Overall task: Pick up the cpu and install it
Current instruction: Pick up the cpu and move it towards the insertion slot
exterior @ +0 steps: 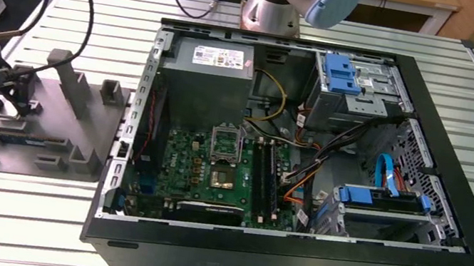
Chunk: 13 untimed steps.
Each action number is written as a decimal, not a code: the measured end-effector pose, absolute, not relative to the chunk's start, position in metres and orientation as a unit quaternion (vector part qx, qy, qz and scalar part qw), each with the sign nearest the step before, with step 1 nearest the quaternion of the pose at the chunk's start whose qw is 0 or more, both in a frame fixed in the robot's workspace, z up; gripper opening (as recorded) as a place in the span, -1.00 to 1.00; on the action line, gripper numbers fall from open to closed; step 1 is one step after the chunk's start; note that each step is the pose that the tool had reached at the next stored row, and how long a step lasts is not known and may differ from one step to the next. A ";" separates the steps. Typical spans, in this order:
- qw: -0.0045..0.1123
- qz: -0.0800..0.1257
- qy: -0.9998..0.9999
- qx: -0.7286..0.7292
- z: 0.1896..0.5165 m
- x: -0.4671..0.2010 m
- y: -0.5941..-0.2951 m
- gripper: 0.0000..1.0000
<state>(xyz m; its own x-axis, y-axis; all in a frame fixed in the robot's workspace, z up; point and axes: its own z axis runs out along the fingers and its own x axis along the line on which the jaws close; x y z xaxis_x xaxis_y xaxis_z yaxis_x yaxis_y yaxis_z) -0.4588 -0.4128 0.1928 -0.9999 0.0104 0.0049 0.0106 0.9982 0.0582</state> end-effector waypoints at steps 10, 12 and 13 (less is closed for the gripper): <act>0.002 -0.029 -1.000 -0.005 0.195 -0.459 -0.413 -0.06; 0.002 -0.029 -1.000 -0.005 0.196 -0.459 -0.413 -0.06; 0.002 -0.029 -1.000 -0.005 0.196 -0.459 -0.413 -0.06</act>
